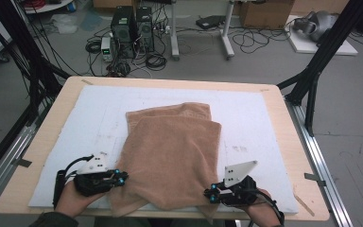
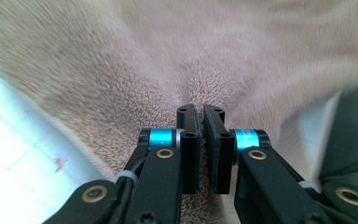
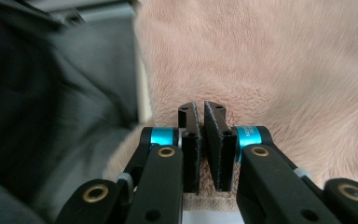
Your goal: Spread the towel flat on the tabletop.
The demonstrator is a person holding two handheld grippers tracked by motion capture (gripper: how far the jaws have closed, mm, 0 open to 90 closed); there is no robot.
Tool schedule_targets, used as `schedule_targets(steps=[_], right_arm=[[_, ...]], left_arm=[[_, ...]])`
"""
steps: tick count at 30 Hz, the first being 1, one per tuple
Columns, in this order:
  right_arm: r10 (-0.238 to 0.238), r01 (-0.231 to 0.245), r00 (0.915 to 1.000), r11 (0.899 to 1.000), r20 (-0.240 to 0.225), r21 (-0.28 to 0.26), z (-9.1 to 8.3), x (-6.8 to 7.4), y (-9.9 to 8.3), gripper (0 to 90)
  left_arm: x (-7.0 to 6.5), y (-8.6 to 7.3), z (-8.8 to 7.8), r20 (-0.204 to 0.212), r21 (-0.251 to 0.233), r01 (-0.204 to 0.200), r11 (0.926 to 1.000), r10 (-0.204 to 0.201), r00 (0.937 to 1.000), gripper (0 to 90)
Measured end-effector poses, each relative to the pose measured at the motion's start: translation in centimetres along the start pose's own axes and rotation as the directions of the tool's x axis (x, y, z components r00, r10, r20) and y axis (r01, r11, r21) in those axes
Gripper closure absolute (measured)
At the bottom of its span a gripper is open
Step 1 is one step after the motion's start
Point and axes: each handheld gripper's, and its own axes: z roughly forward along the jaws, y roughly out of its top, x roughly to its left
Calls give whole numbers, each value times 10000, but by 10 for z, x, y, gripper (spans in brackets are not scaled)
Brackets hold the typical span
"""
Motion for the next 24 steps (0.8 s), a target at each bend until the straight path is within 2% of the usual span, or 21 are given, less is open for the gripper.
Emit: schedule_targets(steps=[2,4,7,9,10,12,15,16,17,18,19,20,21,22,24], right_arm=[[35,-26,9997,9994,252,-352,-9,1,6,738],[2,51,9962,9981,871,-608,-17,-4,13,655],[166,-123,9858,9996,1668,-264,-13,-26,17,629],[314,-318,9873,9995,1555,4,-2,-41,15,615],[419,-436,9857,9990,1631,68,2,-45,13,614],[682,-713,9880,9973,1383,173,14,-55,7,611],[922,-1021,9842,9930,1514,590,32,-64,-1,601],[876,-1007,9833,9920,1598,759,38,-66,-4,600],[959,-1098,9812,9911,1675,754,43,-67,-7,617],[1029,-1141,9807,9917,1664,590,43,-67,-8,643],[1016,-1127,9792,9921,1755,545,43,-67,-9,683],[977,-1087,9795,9926,1764,540,43,-66,-9,725],[938,-1043,9811,9930,1690,547,42,-66,-10,793],[891,-991,9839,9934,1548,578,42,-65,-9,823],[744,-849,9863,9942,1472,667,43,-63,-8,841]], left_arm=[[2,5,-7,71,-120,-2,9999,3,10000,757],[5,10,-6,99,-183,-77,9998,78,9999,653],[15,16,5,198,-193,225,9996,-222,9996,521],[24,16,13,-22,-238,430,9988,-431,9991,515],[28,16,19,-107,-70,534,9986,-534,9985,513],[34,14,31,-317,599,386,9975,-368,9988,513],[37,11,49,-503,1386,315,9898,-247,9984,559],[38,10,55,-434,1764,225,9841,-151,9989,571],[37,8,58,-463,1872,110,9823,-23,9989,621],[34,6,58,-699,1589,-4,9873,116,9975,649],[34,4,58,-671,1362,223,9904,-132,9977,748],[34,1,57,-637,1184,445,9920,-372,9973,798],[35,-1,56,-557,1018,605,9930,-550,9969,826],[35,-4,54,-511,912,758,9929,-713,9961,841],[32,-7,51,-484,757,731,9945,-695,9964,850]])
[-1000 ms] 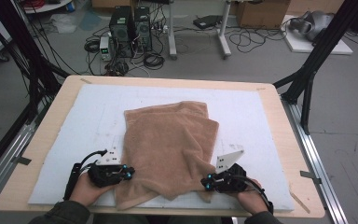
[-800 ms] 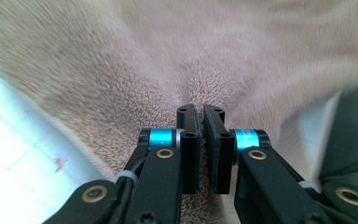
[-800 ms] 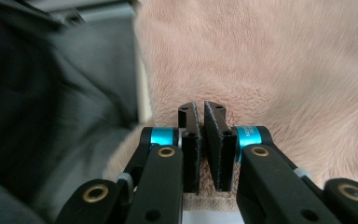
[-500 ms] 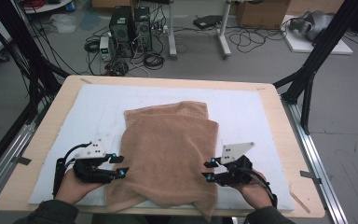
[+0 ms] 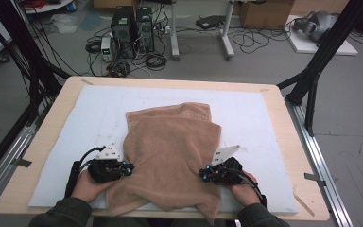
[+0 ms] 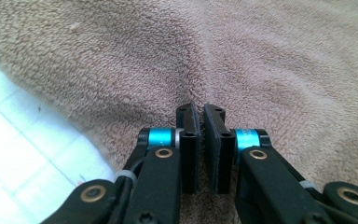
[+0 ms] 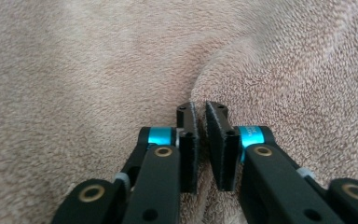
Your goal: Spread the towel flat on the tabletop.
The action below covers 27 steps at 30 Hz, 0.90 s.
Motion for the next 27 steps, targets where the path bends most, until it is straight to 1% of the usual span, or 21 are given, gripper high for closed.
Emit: schedule_targets(steps=[1,3,4,6,7,8,9,11,12,14,15,17,18,19,21,22,23,24,25,26,27], right_arm=[[60,-60,9997,10000,-223,37,-1,1,0,842],[-12,10,9997,10000,-259,-85,-4,7,1,842],[-88,83,9994,9998,-333,-152,-5,11,1,841],[-197,187,9991,9994,-364,-276,-11,21,0,842],[-209,190,9984,9992,-517,-359,-15,28,0,842],[-268,245,9981,9989,-555,-410,-17,32,-1,842],[-342,312,9968,9986,-715,-428,-20,40,-2,841],[-529,476,9931,9975,-1049,-527,-26,50,-2,825],[-665,597,9911,9963,-1155,-612,-29,56,-2,773],[-778,689,9923,9933,-959,-928,-36,59,0,733],[-775,718,9953,9930,-580,-941,-40,56,3,693],[-681,685,9976,9945,79,-787,-42,44,8,666],[-646,664,9976,9949,266,-754,-42,38,9,643],[-565,605,9964,9962,635,-620,-39,29,11,639],[-355,395,9967,9978,735,-530,-34,15,11,620],[-267,303,9954,9988,925,-385,-29,8,10,620],[-146,175,9954,9994,946,-293,-25,1,9,617],[29,-4,9958,9996,910,-281,-20,-5,7,609],[193,-173,9957,9996,908,-222,-15,-10,5,612],[311,-306,9957,9995,872,-74,-10,-14,3,625],[340,-352,9962,9993,805,127,-6,-15,2,641]], left_arm=[[-2,-1,-3,-11,7,-130,9999,130,9999,850],[-8,-4,-10,56,-47,-259,9997,260,9996,850],[-11,-5,-14,108,-175,-264,9995,266,9996,850],[-19,-8,-23,318,-245,-440,9987,448,9985,850],[-24,-9,-25,435,-291,-461,9985,473,9979,850],[-31,-11,-30,657,-280,-561,9980,578,9962,850],[-35,-12,-33,796,-291,-654,9974,675,9945,850],[-46,-13,-42,1209,-379,-859,9956,899,9886,844],[-49,-12,-46,1223,-473,-927,9946,979,9877,823],[-48,-7,-49,874,-621,-931,9937,983,9913,690],[-45,-3,-48,760,-695,-919,9933,972,9924,633],[-37,3,-43,554,-885,-815,9927,866,9947,610],[-30,8,-38,313,-935,-674,9933,706,9970,596],[-25,9,-34,150,-981,-588,9934,605,9981,593],[-13,13,-23,-367,-864,-307,9958,276,9989,593],[-8,14,-17,-496,-776,-204,9968,166,9986,596],[-4,14,-11,-484,-598,-139,9981,110,9988,600],[-2,14,-5,-343,-320,-185,9993,174,9993,621],[-1,14,1,-217,24,-199,9998,200,9996,664],[-1,13,6,-177,309,-251,9992,257,9995,693],[-2,12,10,-219,421,-414,9983,424,9989,713]])
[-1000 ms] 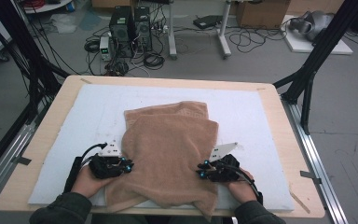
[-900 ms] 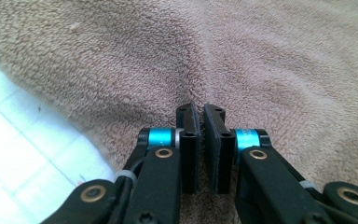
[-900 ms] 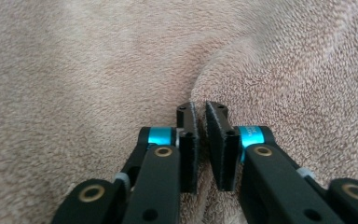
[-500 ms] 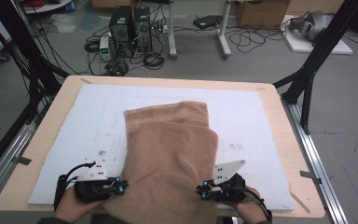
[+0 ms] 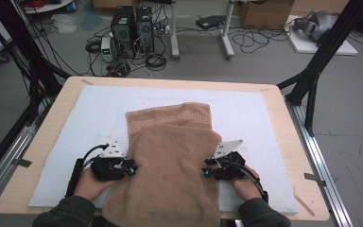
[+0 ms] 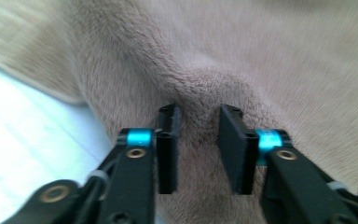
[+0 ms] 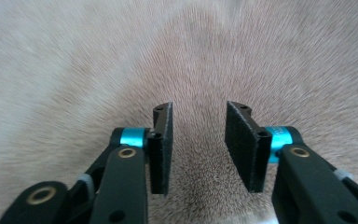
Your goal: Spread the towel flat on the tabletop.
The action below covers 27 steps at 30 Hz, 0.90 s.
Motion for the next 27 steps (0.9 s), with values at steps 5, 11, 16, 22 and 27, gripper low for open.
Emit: schedule_targets(steps=[5,11,16,22,27], right_arm=[[4,-7,9999,9998,-133,-190,4,-1,-4,765],[-66,60,9993,9998,-357,-172,3,1,-3,845],[-277,265,9982,9994,-534,-235,-7,14,-6,848],[-692,651,9888,9973,-1323,-350,-25,42,-10,831],[-820,788,9953,9950,-521,-620,-44,37,-1,724]], left_arm=[[-2,-4,-1,-128,-377,8,9993,-13,9999,850],[-11,-8,-8,-142,-391,-207,9990,202,9997,873],[-19,-22,-26,-224,-458,-267,9986,257,9994,873],[-40,-31,-53,717,-954,-306,9950,375,9967,864],[-32,-13,-62,163,-1440,-459,9885,487,9987,696]])
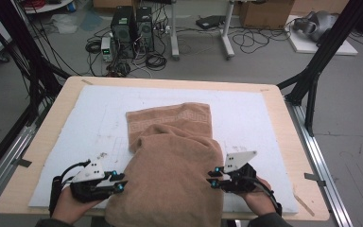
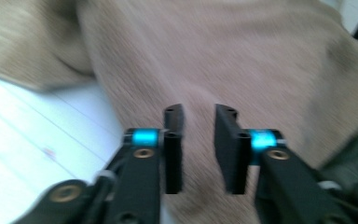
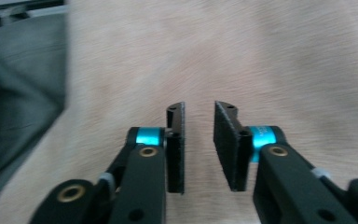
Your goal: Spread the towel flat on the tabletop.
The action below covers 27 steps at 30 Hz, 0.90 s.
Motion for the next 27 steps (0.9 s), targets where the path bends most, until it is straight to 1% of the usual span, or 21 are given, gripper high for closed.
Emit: schedule_targets(steps=[1,2,3,4,5,6,7,8,9,10,11,12,13,14,15,16,17,21,22,24,27], right_arm=[[7,-8,9998,10000,186,65,1,-6,3,707],[-22,18,9995,9999,315,137,3,-11,4,693],[30,-41,9987,9997,500,223,8,-19,5,683],[169,-182,9986,9995,506,261,13,-26,5,676],[361,-374,9982,9990,477,255,18,-32,4,665],[416,-431,9980,9986,469,317,22,-36,4,657],[550,-568,9973,9977,486,375,28,-40,2,657],[693,-713,9966,9964,437,457,34,-42,1,658],[648,-677,9968,9957,460,631,39,-43,0,671],[562,-593,9977,9945,372,867,45,-44,-2,693],[597,-623,9976,9953,359,741,47,-44,-3,729],[776,-792,9965,9953,313,552,47,-44,-5,777],[831,-836,9965,9953,129,479,47,-44,-6,830],[847,-849,9964,9954,51,435,47,-43,-7,843],[759,-757,9971,9962,-31,441,46,-41,-7,847],[743,-737,9972,9963,-122,440,45,-40,-6,850],[570,-558,9981,9973,-242,479,44,-37,-5,852],[287,-272,9988,9988,-385,405,38,-25,-4,853],[208,-191,9990,9989,-401,420,36,-19,-5,853],[234,-213,9982,9990,-549,382,33,-11,-8,853],[-7,43,9954,9993,-958,366,29,5,-9,848]], left_arm=[[5,2,3,-77,-71,55,10000,-56,10000,691],[13,6,9,-188,-158,164,9997,-167,9997,689],[19,7,16,-348,-225,344,9992,-351,9988,690],[25,9,23,-455,-155,519,9985,-526,9976,686],[29,10,28,-449,-67,597,9982,-600,9972,673],[33,10,36,-425,90,710,9974,-706,9966,659],[35,10,44,-370,282,800,9964,-790,9962,654],[36,10,51,-200,539,742,9958,-732,9971,655],[35,9,59,42,854,665,9941,-671,9977,676],[34,8,63,190,1033,564,9930,-587,9981,740],[32,6,68,413,1205,347,9921,-400,9983,802],[31,5,69,472,1168,191,9930,-248,9986,866],[30,4,68,449,1077,210,9940,-260,9987,883],[31,2,64,489,1011,398,9941,-449,9978,888],[30,1,61,468,943,451,9945,-497,9977,890],[28,-1,55,344,804,455,9957,-484,9982,891],[26,-3,51,314,765,387,9963,-412,9987,892],[17,-13,25,221,637,302,9975,-317,9993,893],[15,-15,20,258,608,323,9976,-339,9991,893],[8,-19,9,415,534,299,9981,-321,9986,893],[-6,-21,-4,755,486,36,9988,-72,9971,892]])
